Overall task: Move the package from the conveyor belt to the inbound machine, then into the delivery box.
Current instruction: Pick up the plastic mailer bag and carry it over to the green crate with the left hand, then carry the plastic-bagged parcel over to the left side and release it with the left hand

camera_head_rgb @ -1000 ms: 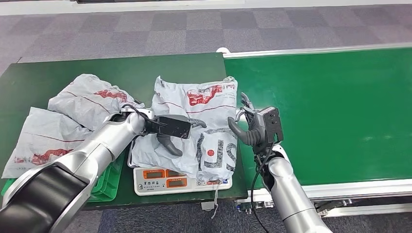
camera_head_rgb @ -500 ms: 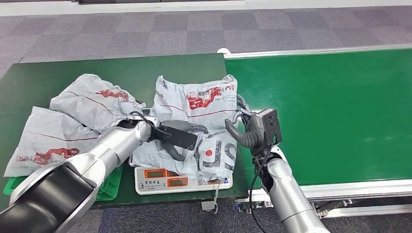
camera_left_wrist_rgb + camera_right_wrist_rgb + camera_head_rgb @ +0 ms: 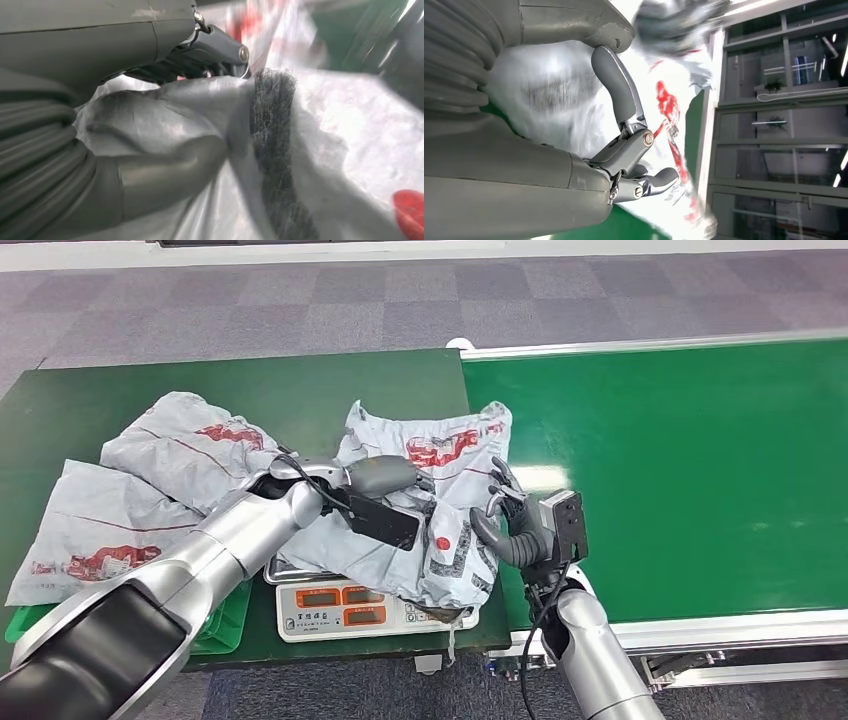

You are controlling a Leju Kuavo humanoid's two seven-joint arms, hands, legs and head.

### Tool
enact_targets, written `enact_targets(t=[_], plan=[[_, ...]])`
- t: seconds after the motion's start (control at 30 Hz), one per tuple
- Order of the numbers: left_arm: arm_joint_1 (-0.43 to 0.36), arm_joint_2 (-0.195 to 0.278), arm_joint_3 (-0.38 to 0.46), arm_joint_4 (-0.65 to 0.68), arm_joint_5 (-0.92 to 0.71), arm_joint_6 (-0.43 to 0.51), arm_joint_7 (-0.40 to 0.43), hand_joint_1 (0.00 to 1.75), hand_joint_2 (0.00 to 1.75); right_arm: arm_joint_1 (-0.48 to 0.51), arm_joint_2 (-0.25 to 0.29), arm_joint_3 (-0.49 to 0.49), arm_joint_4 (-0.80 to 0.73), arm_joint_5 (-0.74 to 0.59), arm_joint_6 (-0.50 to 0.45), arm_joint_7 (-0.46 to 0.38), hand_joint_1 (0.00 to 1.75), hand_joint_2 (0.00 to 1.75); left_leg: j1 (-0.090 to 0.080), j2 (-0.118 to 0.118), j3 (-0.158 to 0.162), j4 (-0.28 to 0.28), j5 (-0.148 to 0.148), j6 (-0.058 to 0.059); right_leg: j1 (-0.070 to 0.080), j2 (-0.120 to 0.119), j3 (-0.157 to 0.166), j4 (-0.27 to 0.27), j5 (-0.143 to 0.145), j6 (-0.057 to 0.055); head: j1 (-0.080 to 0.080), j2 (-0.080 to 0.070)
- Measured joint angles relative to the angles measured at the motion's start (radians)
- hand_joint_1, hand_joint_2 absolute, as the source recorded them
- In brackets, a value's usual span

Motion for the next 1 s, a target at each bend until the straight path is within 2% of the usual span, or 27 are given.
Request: enact_targets(t=[0.2, 0.4, 0.57, 0.7, 0.83, 1.0], plan=[[0.032, 0.091, -0.02, -0.307, 0.045, 0.019, 0.05, 1.75, 1.75, 0.076, -0.024, -0.024, -0.055, -0.001, 0.003, -0.005, 0.0, 1.75, 0.0, -0.001, -0.003, 0.0, 0.0, 0.0, 0.0, 0.0, -0.003, 0.0, -0.001, 0.0, 0.0, 0.0], [0.044, 0.141, -0.035, -0.453, 0.01, 0.095, 0.104, 1.75, 1.75, 0.127, -0.028, -0.051, -0.121, 0.019, 0.001, 0.012, 0.0, 1.75, 0.0, 0.0, -0.004, -0.001, 0.0, 0.0, 0.0, 0.0, -0.004, 0.0, 0.0, 0.0, 0.0, 0.0], [0.044, 0.192, -0.031, -0.485, -0.051, 0.169, 0.159, 1.75, 1.75, 0.174, -0.028, -0.078, -0.176, 0.033, -0.008, 0.017, 0.0, 1.75, 0.0, 0.0, -0.004, -0.001, 0.0, 0.0, 0.0, 0.001, -0.004, 0.0, 0.0, 0.0, 0.0, 0.0], [0.045, 0.248, 0.009, -0.48, -0.115, 0.239, 0.207, 1.75, 1.75, 0.216, -0.029, -0.103, -0.22, 0.04, -0.01, 0.019, 0.0, 1.75, 0.0, 0.001, -0.004, -0.001, 0.0, 0.0, 0.0, 0.001, -0.004, 0.001, 0.0, 0.0, 0.0, 0.0], [0.049, 0.318, 0.084, -0.454, -0.174, 0.284, 0.271, 1.75, 1.75, 0.252, -0.03, -0.122, -0.253, 0.045, -0.012, 0.022, 0.0, 1.75, 0.0, 0.002, -0.004, -0.001, 0.0, 0.0, 0.0, 0.003, -0.005, 0.001, -0.001, -0.001, 0.0, 0.0], [0.1, 0.412, 0.233, -0.39, -0.293, 0.414, 0.374, 1.75, 1.75, 0.302, -0.031, -0.147, -0.296, 0.06, -0.018, 0.019, 0.0, 1.75, 0.0, 0.003, -0.003, -0.002, 0.0, 0.0, 0.0, 0.004, -0.006, 0.002, -0.001, -0.001, 0.0, 0.0]])
